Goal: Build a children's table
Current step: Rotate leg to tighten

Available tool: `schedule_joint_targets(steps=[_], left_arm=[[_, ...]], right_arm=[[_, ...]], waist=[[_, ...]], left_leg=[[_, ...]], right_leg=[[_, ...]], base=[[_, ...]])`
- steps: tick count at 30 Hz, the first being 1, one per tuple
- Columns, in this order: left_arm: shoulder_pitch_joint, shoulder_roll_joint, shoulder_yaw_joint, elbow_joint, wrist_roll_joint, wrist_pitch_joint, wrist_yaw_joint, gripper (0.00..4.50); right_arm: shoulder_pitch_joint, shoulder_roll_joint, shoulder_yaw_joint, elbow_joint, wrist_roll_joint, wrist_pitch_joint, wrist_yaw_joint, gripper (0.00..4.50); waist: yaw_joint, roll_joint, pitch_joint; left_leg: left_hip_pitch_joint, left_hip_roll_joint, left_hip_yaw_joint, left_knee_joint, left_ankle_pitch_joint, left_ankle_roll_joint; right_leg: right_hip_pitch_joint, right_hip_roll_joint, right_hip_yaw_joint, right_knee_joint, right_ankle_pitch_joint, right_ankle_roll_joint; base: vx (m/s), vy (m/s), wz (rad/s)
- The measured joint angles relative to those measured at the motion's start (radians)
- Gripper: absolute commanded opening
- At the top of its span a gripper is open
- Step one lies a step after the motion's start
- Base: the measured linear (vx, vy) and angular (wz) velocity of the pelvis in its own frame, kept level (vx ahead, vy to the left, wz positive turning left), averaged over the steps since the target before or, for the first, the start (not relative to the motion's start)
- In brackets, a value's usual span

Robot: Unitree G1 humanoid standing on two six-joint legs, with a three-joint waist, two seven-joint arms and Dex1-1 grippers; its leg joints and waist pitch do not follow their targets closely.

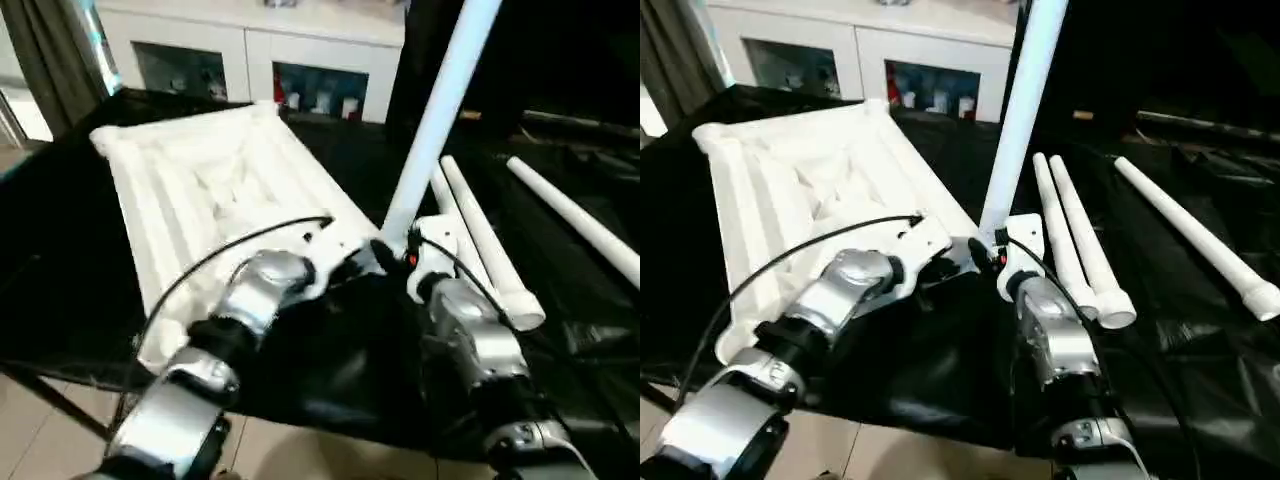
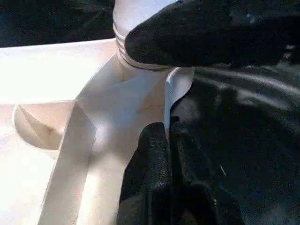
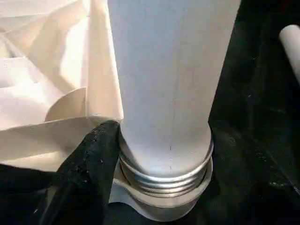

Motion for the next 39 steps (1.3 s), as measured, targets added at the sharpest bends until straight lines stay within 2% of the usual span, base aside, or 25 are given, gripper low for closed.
schedule_joint_targets(steps=[1, 2, 5, 7, 13, 14, 16, 20, 22, 23, 25, 28, 31, 36, 39], left_arm=[[-0.001, -0.001, 0.001, 0.000, 0.000, 0.001, 0.002, 0.00], [-0.004, -0.004, 0.001, 0.004, 0.000, 0.001, 0.002, 0.00], [-0.015, -0.008, 0.003, 0.021, 0.001, -0.003, 0.008, 0.00], [-0.019, -0.009, 0.003, 0.029, 0.001, -0.006, 0.020, 0.00], [-0.045, -0.016, 0.011, 0.089, 0.010, -0.058, 0.114, 0.00], [-0.056, -0.023, 0.026, 0.109, 0.009, -0.066, 0.137, 0.45], [-0.069, -0.038, 0.073, 0.137, -0.014, -0.072, 0.188, 0.45], [-0.083, -0.047, 0.150, 0.167, -0.052, -0.117, 0.327, 0.86], [-0.102, -0.045, 0.201, 0.178, -0.072, -0.166, 0.409, 0.92], [-0.115, -0.041, 0.226, 0.177, -0.088, -0.198, 0.443, 1.08], [-0.127, -0.037, 0.257, 0.172, -0.111, -0.234, 0.461, 1.21], [-0.116, -0.013, 0.281, 0.111, -0.124, -0.239, 0.460, 1.21], [-0.052, 0.043, 0.273, -0.033, -0.103, -0.220, 0.452, 1.21], [0.062, 0.214, 0.273, -0.283, 0.003, -0.071, 0.466, 1.21], [0.120, 0.331, 0.283, -0.411, 0.103, 0.066, 0.479, 1.21]], right_arm=[[-0.001, 0.001, 0.000, 0.003, -0.002, -0.007, -0.001, 2.67], [-0.001, 0.002, -0.002, 0.007, -0.002, -0.015, -0.002, 3.23], [-0.001, 0.005, -0.008, 0.012, -0.001, -0.023, -0.001, 3.23], [0.001, 0.005, -0.008, 0.017, -0.003, -0.030, -0.001, 3.56], [0.044, -0.001, 0.000, -0.017, -0.005, -0.033, -0.012, 3.56], [0.050, -0.004, -0.002, -0.035, -0.006, -0.033, -0.018, 3.62], [0.058, -0.008, -0.014, -0.059, -0.009, -0.033, -0.038, 3.62], [0.081, -0.017, -0.032, -0.082, -0.020, -0.036, -0.057, 3.62], [0.086, -0.014, -0.031, -0.082, -0.020, -0.036, -0.062, 3.62], [0.086, -0.013, -0.031, -0.082, -0.021, -0.036, -0.065, 3.62], [0.086, -0.009, -0.028, -0.084, -0.021, -0.036, -0.068, 3.62], [0.086, -0.001, -0.019, -0.085, -0.023, -0.035, -0.068, 3.62], [0.087, 0.001, -0.002, -0.090, -0.030, -0.034, -0.063, 3.62], [0.095, -0.006, 0.001, -0.093, -0.039, -0.031, -0.056, 3.62], [0.096, -0.009, 0.007, -0.093, -0.040, -0.029, -0.054, 3.62]], waist=[[0.000, 0.000, 0.000], [0.001, 0.000, 0.000], [0.001, 0.001, 0.000], [0.000, 0.000, 0.000], [-0.003, 0.001, 0.003], [-0.004, 0.000, 0.005], [-0.007, -0.002, 0.006], [-0.007, -0.006, 0.009], [-0.006, -0.006, 0.009], [-0.002, -0.006, 0.009], [0.002, -0.007, 0.009], [0.008, -0.009, 0.011], [0.006, -0.009, 0.011], [0.003, -0.010, 0.013], [0.000, -0.016, 0.017]], left_leg=[[0.000, 0.000, 0.000, 0.000, 0.000, 0.000], [0.000, 0.000, 0.000, 0.000, 0.000, 0.000], [-0.001, 0.000, 0.000, 0.000, 0.000, 0.000], [-0.001, 0.000, 0.000, 0.000, 0.000, 0.000], [-0.003, 0.000, 0.000, -0.001, 0.000, 0.000], [-0.004, 0.000, 0.000, -0.001, 0.000, 0.000], [-0.006, 0.000, 0.000, -0.001, 0.000, 0.000], [-0.010, 0.001, 0.000, 0.000, 0.001, 0.001], [-0.017, 0.001, 0.000, 0.001, 0.002, 0.003], [-0.020, 0.001, 0.000, 0.001, 0.005, 0.009], [-0.020, 0.001, 0.001, 0.002, 0.004, 0.011], [-0.021, 0.001, 0.002, 0.003, 0.003, 0.012], [-0.020, 0.001, 0.003, 0.004, 0.003, 0.012], [-0.019, 0.002, 0.002, 0.005, 0.005, 0.009], [-0.019, 0.003, 0.002, 0.006, 0.002, 0.004]], right_leg=[[0.000, 0.000, 0.000, 0.000, 0.001, -0.001], [0.000, 0.000, 0.000, 0.000, 0.001, -0.002], [0.000, 0.000, 0.000, 0.000, 0.001, -0.002], [0.000, 0.000, 0.000, 0.000, 0.001, -0.002], [-0.003, 0.000, 0.000, 0.000, 0.001, 0.001], [-0.004, 0.000, 0.000, 0.000, 0.001, 0.001], [-0.006, 0.001, 0.000, 0.000, 0.003, -0.001], [-0.011, 0.003, 0.000, -0.002, 0.002, 0.000], [-0.016, 0.003, -0.001, -0.002, 0.002, 0.000], [-0.019, 0.003, -0.001, -0.002, 0.002, -0.001], [-0.018, 0.003, -0.001, -0.002, 0.002, -0.001], [-0.018, 0.002, -0.001, -0.002, 0.002, -0.002], [-0.018, 0.002, -0.001, -0.001, 0.002, -0.002], [-0.018, 0.002, -0.002, 0.002, 0.001, -0.002], [-0.018, 0.002, -0.002, 0.004, 0.002, -0.002]], base=[[0.000, 0.000, 0.00], [0.000, 0.000, 0.00], [0.000, 0.000, 0.00], [0.000, 0.000, 0.00], [0.000, 0.000, 0.00], [0.000, 0.000, 0.00], [0.000, 0.000, 0.00], [0.000, 0.000, 0.00], [0.000, 0.000, 0.00], [0.000, 0.000, 0.00], [0.000, 0.000, 0.00], [0.000, 0.000, 0.00], [0.000, 0.000, 0.00], [0.000, 0.000, 0.00], [0.000, 0.000, 0.00]])
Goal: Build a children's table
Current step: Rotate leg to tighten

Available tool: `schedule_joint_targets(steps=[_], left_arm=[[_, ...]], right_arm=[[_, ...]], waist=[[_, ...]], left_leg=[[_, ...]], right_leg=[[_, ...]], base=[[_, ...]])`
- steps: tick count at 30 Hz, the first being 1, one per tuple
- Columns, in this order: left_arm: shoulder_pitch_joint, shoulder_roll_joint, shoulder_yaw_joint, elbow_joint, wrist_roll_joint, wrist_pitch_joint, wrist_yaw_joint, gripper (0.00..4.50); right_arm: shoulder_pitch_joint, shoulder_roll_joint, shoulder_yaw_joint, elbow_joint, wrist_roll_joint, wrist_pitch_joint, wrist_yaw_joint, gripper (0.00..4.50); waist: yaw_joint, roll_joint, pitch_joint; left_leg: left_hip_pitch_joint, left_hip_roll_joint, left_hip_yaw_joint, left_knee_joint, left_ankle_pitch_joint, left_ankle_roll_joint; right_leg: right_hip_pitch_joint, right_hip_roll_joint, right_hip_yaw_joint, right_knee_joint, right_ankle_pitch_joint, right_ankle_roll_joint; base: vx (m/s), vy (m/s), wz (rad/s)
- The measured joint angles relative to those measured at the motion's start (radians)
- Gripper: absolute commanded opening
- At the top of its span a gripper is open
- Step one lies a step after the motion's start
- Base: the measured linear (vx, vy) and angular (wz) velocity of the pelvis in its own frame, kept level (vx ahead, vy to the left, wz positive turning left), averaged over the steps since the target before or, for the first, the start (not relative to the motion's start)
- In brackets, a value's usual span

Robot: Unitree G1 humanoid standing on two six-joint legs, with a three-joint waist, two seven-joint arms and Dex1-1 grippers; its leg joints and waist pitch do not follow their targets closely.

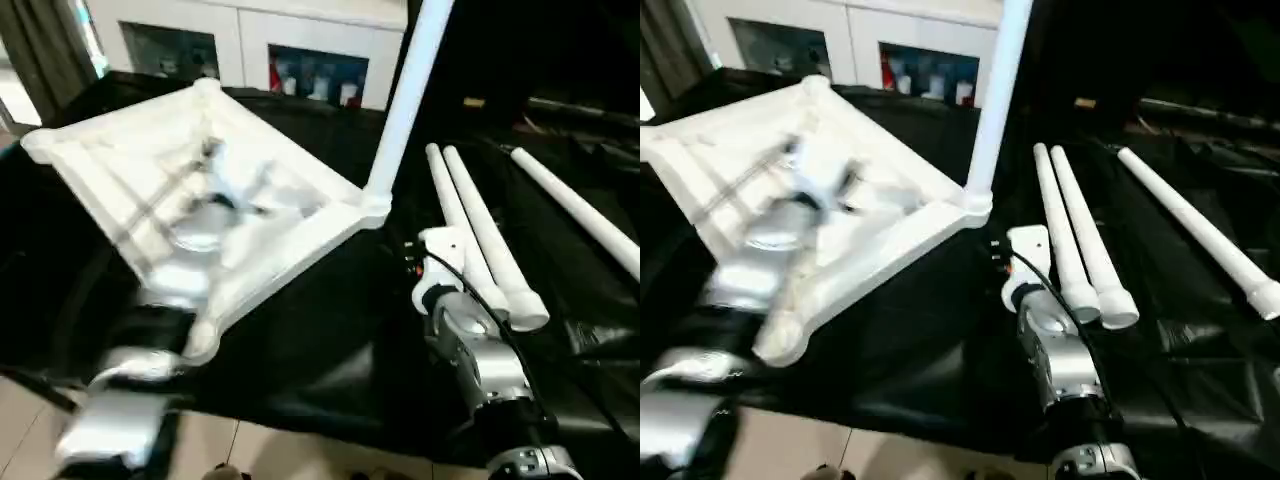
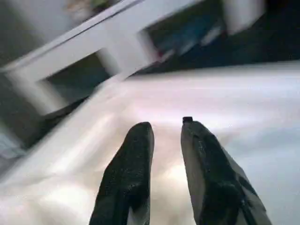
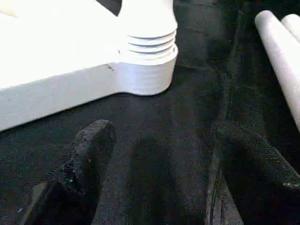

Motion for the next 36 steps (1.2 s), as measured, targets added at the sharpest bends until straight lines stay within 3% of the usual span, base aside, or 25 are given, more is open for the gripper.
schedule_joint_targets(steps=[3, 6, 14, 19, 24, 30, 34, 36], left_arm=[[0.036, 0.088, 0.007, -0.074, 0.081, 0.131, -0.021, 1.21], [0.091, 0.205, -0.036, -0.159, 0.177, 0.277, -0.094, 1.21], [0.222, 0.393, -0.074, -0.273, 0.262, 0.536, -0.251, 1.21], [0.276, 0.406, -0.119, -0.338, 0.237, 0.636, -0.382, 1.21], [0.304, 0.389, -0.170, -0.445, 0.120, 0.676, -0.526, 1.21], [0.305, 0.357, -0.179, -0.555, 0.017, 0.693, -0.656, 1.21], [0.306, 0.300, -0.213, -0.591, -0.051, 0.669, -0.694, 1.21], [0.287, 0.209, -0.212, -0.558, -0.071, 0.644, -0.667, 1.21]], right_arm=[[0.000, -0.006, 0.001, 0.001, 0.000, 0.001, 0.002, 3.62], [-0.004, -0.004, 0.010, 0.003, -0.001, 0.003, 0.010, 3.62], [-0.009, -0.024, 0.012, 0.009, -0.003, 0.014, 0.023, 3.62], [-0.009, -0.027, 0.019, 0.009, -0.001, 0.017, 0.056, 3.62], [-0.009, -0.030, 0.043, 0.009, 0.000, 0.024, 0.089, 3.62], [-0.010, -0.062, 0.037, 0.010, -0.001, 0.048, 0.095, 3.62], [-0.043, -0.075, 0.020, 0.015, -0.002, 0.089, 0.080, 3.62], [-0.081, -0.105, 0.020, 0.015, -0.022, 0.155, 0.064, 3.62]], waist=[[0.003, -0.003, 0.002], [0.002, -0.004, 0.002], [0.002, -0.007, 0.003], [0.005, -0.010, 0.002], [0.005, -0.011, 0.002], [0.006, -0.010, 0.002], [0.005, -0.011, 0.002], [0.007, -0.009, 0.003]], left_leg=[[-0.001, 0.000, 0.000, 0.003, 0.000, -0.001], [-0.001, 0.000, 0.000, 0.003, 0.000, -0.001], [0.000, 0.000, 0.000, 0.004, 0.001, -0.003], [0.000, 0.000, -0.001, 0.004, 0.002, -0.004], [0.000, 0.000, -0.001, 0.005, 0.002, -0.004], [0.000, 0.000, -0.001, 0.006, 0.002, -0.004], [0.000, -0.001, -0.001, 0.007, 0.002, -0.004], [-0.001, -0.001, -0.001, 0.008, 0.003, -0.004]], right_leg=[[0.001, 0.000, 0.000, 0.000, 0.000, 0.000], [0.001, 0.000, 0.000, 0.000, 0.000, 0.000], [0.001, 0.000, 0.000, 0.002, 0.001, 0.001], [0.002, 0.000, 0.000, 0.003, 0.002, 0.000], [0.002, 0.000, 0.000, 0.004, 0.004, -0.001], [0.002, 0.000, 0.000, 0.004, 0.006, -0.002], [0.003, 0.000, 0.001, 0.004, 0.009, -0.002], [0.003, -0.001, 0.001, 0.004, 0.010, -0.002]], base=[[0.000, 0.000, 0.00], [0.000, 0.000, 0.00], [0.000, 0.000, 0.00], [0.000, 0.000, 0.00], [0.000, 0.000, 0.00], [0.000, 0.000, 0.00], [0.000, 0.000, 0.00], [0.000, 0.000, 0.00]])
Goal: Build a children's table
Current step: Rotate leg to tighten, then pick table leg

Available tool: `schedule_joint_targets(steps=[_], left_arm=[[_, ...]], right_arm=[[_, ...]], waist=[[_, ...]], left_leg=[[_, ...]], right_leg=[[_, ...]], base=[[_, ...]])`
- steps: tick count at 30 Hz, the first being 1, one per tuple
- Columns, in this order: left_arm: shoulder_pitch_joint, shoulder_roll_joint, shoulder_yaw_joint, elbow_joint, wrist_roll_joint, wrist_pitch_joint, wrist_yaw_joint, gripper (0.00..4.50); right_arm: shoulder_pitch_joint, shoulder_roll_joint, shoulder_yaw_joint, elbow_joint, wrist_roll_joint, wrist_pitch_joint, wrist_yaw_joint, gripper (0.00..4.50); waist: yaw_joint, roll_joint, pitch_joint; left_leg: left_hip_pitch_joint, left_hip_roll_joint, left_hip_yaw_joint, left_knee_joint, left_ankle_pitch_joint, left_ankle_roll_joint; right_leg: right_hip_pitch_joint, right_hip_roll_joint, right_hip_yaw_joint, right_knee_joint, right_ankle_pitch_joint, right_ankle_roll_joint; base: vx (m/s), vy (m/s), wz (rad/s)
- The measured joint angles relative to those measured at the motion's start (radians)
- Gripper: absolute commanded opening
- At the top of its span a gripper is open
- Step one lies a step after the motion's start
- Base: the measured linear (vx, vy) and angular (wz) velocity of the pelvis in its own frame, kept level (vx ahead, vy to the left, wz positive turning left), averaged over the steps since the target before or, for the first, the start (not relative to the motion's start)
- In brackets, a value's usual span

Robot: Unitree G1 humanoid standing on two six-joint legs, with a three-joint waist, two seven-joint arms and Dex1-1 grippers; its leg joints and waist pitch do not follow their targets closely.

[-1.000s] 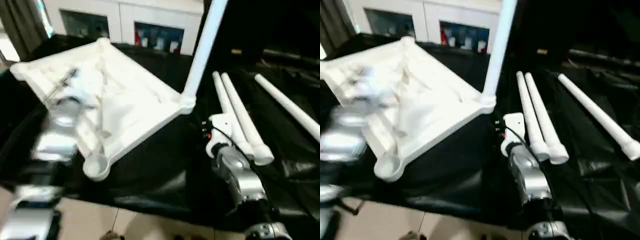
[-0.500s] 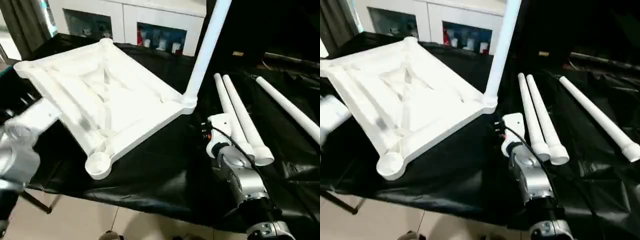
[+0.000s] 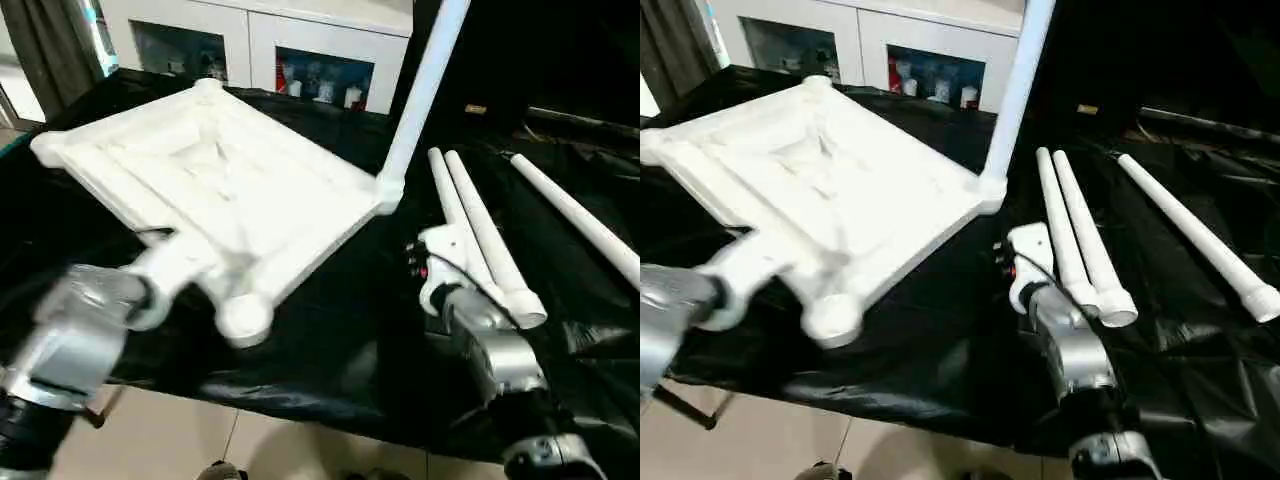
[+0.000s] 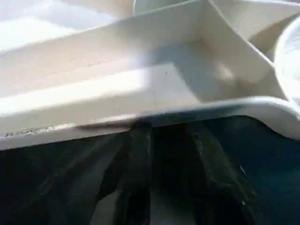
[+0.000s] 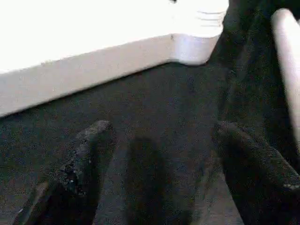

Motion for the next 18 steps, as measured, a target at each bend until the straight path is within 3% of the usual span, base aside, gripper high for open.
schedule_joint_targets(steps=[5, 10, 14, 18], left_arm=[[-0.050, -0.134, -0.048, 0.079, -0.027, -0.074, 0.052, 1.21], [-0.073, -0.184, -0.062, 0.125, -0.033, -0.122, 0.094, 1.30], [-0.076, -0.152, -0.068, 0.115, -0.037, -0.127, 0.085, 1.30], [-0.077, -0.092, -0.065, 0.081, -0.046, -0.140, 0.047, 1.30]], right_arm=[[-0.153, -0.069, 0.000, 0.003, -0.022, 0.191, -0.001, 3.62], [-0.224, -0.095, -0.035, 0.031, 0.002, 0.294, 0.003, 3.96], [-0.317, -0.125, -0.059, 0.108, 0.005, 0.367, -0.005, 4.36], [-0.385, -0.151, -0.090, 0.195, 0.005, 0.386, -0.012, 4.40]], waist=[[-0.008, 0.000, 0.000], [-0.011, 0.000, 0.000], [-0.011, 0.000, 0.000], [-0.008, 0.000, 0.000]], left_leg=[[0.001, 0.000, 0.000, 0.002, 0.001, 0.000], [0.000, 0.000, -0.001, 0.002, 0.002, -0.001], [-0.001, 0.000, 0.000, 0.002, 0.003, 0.000], [-0.001, 0.000, 0.000, 0.003, 0.003, 0.000]], right_leg=[[0.000, 0.001, 0.000, 0.000, 0.005, 0.001], [-0.001, 0.003, 0.000, 0.000, 0.005, 0.001], [-0.002, 0.003, 0.000, 0.000, 0.005, 0.001], [-0.001, 0.003, 0.000, 0.000, 0.005, 0.000]], base=[[0.000, 0.000, 0.00], [0.000, 0.000, 0.00], [0.000, 0.000, 0.00], [0.000, 0.000, 0.00]])
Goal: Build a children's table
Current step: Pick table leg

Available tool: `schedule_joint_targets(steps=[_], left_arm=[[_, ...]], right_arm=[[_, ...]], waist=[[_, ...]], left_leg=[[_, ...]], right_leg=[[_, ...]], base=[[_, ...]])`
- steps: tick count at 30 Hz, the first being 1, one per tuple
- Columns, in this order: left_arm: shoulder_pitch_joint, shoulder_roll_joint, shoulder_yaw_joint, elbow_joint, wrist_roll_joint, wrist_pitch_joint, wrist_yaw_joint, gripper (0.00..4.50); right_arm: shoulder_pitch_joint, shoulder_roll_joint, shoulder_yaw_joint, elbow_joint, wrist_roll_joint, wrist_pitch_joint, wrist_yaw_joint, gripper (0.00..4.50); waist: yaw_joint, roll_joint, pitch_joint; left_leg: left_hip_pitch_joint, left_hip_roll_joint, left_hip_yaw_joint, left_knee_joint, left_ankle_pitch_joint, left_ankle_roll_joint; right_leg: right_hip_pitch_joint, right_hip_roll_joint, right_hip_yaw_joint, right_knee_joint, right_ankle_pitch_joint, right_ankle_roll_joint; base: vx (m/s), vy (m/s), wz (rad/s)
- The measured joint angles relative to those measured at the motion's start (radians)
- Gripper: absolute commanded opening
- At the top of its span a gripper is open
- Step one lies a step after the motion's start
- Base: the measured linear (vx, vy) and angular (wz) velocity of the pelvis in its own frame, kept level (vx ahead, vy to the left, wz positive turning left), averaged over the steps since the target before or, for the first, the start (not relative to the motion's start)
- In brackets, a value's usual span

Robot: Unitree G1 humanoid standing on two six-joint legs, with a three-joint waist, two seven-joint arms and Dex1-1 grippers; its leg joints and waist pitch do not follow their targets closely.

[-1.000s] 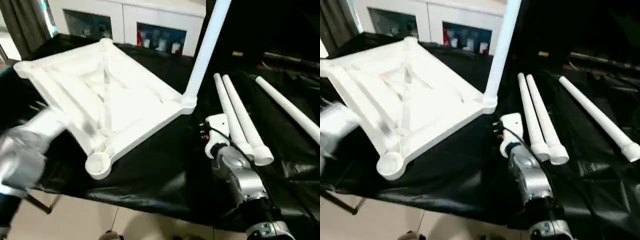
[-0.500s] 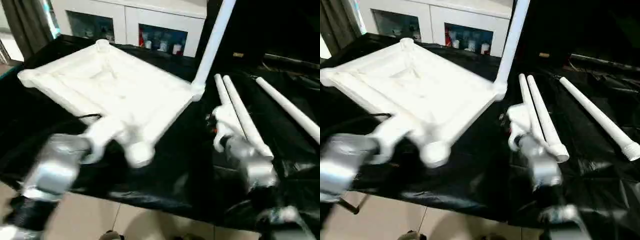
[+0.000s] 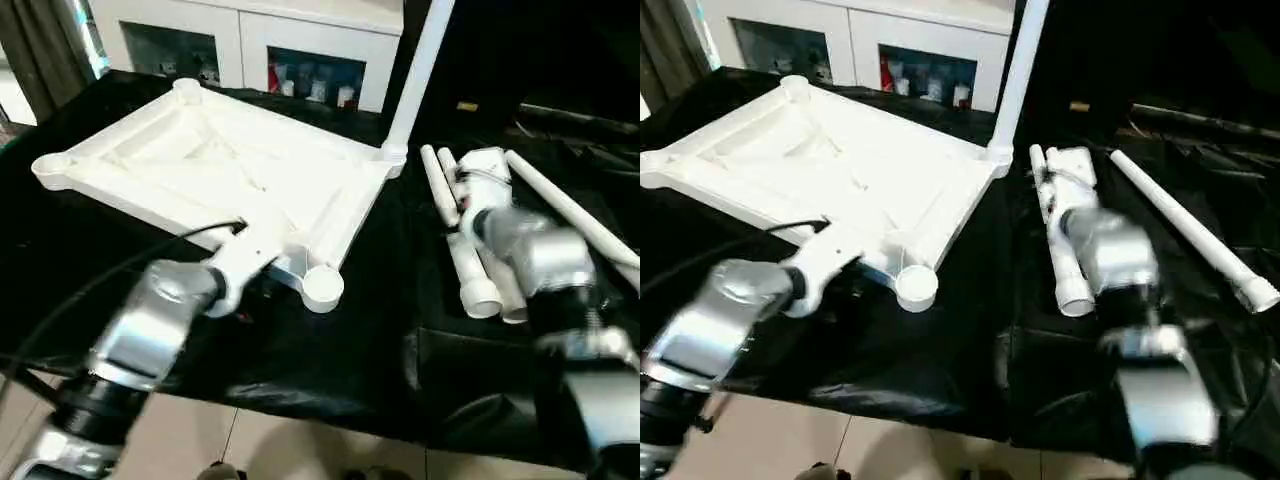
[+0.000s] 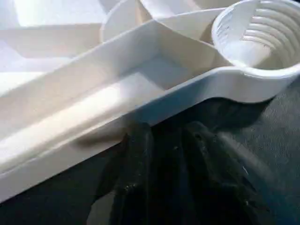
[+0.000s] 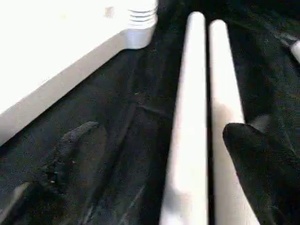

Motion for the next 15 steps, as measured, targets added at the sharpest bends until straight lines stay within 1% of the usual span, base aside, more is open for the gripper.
schedule_joint_targets(steps=[2, 4, 6, 11, 15], left_arm=[[0.000, 0.022, 0.003, -0.027, -0.014, -0.019, -0.025, 1.30], [-0.001, 0.024, 0.014, -0.045, -0.027, -0.027, -0.037, 1.30], [-0.005, 0.027, 0.032, -0.062, -0.058, -0.028, -0.060, 1.30], [-0.013, 0.051, 0.045, -0.107, -0.117, -0.025, -0.110, 1.30], [-0.013, 0.056, 0.054, -0.144, -0.159, -0.019, -0.142, 1.30]], right_arm=[[-0.033, -0.006, 0.001, 0.085, -0.001, 0.000, 0.001, 4.40], [-0.051, -0.007, 0.001, 0.140, -0.002, 0.001, 0.002, 4.40], [-0.089, -0.011, 0.001, 0.235, -0.002, 0.003, 0.012, 4.40], [-0.140, -0.019, 0.001, 0.359, -0.006, 0.003, 0.032, 4.40], [-0.169, -0.020, 0.001, 0.445, -0.008, -0.014, 0.030, 4.40]], waist=[[0.001, 0.000, 0.000], [0.003, 0.000, 0.000], [0.002, 0.000, 0.000], [0.002, 0.000, 0.000], [0.001, 0.000, 0.000]], left_leg=[[0.000, 0.000, 0.000, 0.001, 0.000, 0.000], [-0.001, 0.000, 0.000, 0.001, 0.000, 0.000], [-0.001, 0.000, 0.000, 0.002, 0.000, 0.000], [-0.001, 0.000, 0.000, 0.003, 0.000, 0.000], [-0.001, 0.000, 0.000, 0.005, 0.000, 0.000]], right_leg=[[0.000, 0.000, 0.000, 0.000, 0.000, 0.000], [0.000, -0.001, 0.000, 0.000, 0.000, 0.000], [0.000, -0.001, 0.000, 0.001, 0.000, 0.000], [-0.001, -0.001, 0.000, 0.004, 0.000, 0.000], [-0.001, -0.001, 0.000, 0.007, 0.000, 0.000]], base=[[0.000, 0.000, 0.00], [0.000, 0.000, 0.00], [0.000, 0.000, 0.00], [0.000, 0.000, 0.00], [0.000, 0.000, 0.00]])
